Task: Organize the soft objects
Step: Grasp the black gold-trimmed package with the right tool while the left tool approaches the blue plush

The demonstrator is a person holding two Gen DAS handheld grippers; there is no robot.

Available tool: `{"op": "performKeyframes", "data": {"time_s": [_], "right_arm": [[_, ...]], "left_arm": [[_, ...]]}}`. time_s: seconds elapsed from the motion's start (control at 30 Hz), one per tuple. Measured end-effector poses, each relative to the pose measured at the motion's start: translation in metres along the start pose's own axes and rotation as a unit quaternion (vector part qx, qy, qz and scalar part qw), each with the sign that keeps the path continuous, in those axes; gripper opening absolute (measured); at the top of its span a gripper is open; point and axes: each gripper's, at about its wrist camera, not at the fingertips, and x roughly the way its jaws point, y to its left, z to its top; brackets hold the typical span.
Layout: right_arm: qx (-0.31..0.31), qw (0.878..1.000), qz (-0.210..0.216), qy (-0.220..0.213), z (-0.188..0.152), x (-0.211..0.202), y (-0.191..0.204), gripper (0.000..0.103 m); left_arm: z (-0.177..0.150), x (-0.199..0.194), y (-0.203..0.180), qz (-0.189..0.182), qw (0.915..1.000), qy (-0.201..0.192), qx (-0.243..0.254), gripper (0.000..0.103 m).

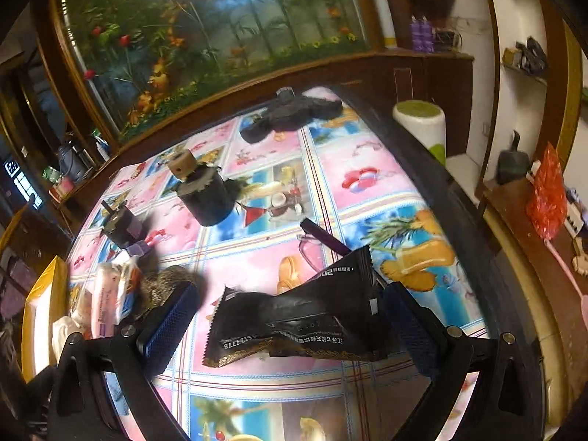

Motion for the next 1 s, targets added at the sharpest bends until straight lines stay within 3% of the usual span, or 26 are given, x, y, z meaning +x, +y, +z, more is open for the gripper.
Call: {"op": "performKeyframes", "data": {"time_s": [0.03,0.1,0.17,0.23,0.33,0.4,0.53,0.67,0.73,0.9,1.0], "right_arm": [[0.004,1.000,0.009,0.008,-0.003,0.004,0.001,0.102],[0.018,0.997,0.066,0.032,-0.014,0.006,0.005,0.102],[0.026,0.984,0.164,0.067,-0.026,0.005,0.015,0.102],[0.035,0.974,0.214,0.061,-0.028,-0.005,0.016,0.102],[0.031,0.987,0.156,0.014,-0.016,-0.017,0.006,0.102],[0.014,0.992,0.122,0.012,-0.012,-0.015,0.008,0.102],[-0.052,0.989,0.126,0.048,-0.015,0.003,0.030,0.102],[-0.075,0.989,0.117,0.045,-0.004,0.022,0.034,0.102],[-0.078,0.987,0.118,0.069,-0.005,0.034,0.038,0.102],[-0.097,0.976,0.155,0.118,-0.031,0.027,0.052,0.102],[-0.149,0.967,0.159,0.135,-0.051,0.015,0.072,0.102]], "left_arm": [[0.000,-0.001,0.000,0.001,1.0000,0.000,0.001,0.103],[0.000,-0.001,0.000,0.000,1.0000,-0.001,0.000,0.103],[0.001,0.000,0.000,0.001,1.0000,0.001,0.000,0.103],[0.001,-0.001,0.000,0.001,1.0000,0.001,0.000,0.103],[0.001,-0.001,0.000,-0.002,1.0000,-0.001,-0.001,0.103],[0.001,-0.002,0.000,-0.003,1.0000,-0.003,-0.001,0.103],[0.001,-0.003,0.001,-0.003,1.0000,-0.006,-0.003,0.103],[0.001,-0.004,0.001,-0.002,1.0000,-0.008,-0.004,0.103],[0.002,-0.005,0.002,-0.002,0.9999,-0.010,-0.005,0.103],[0.001,-0.007,0.004,-0.005,0.9998,-0.016,-0.008,0.103],[0.002,-0.005,0.003,-0.008,0.9999,-0.012,-0.006,0.103]]}}
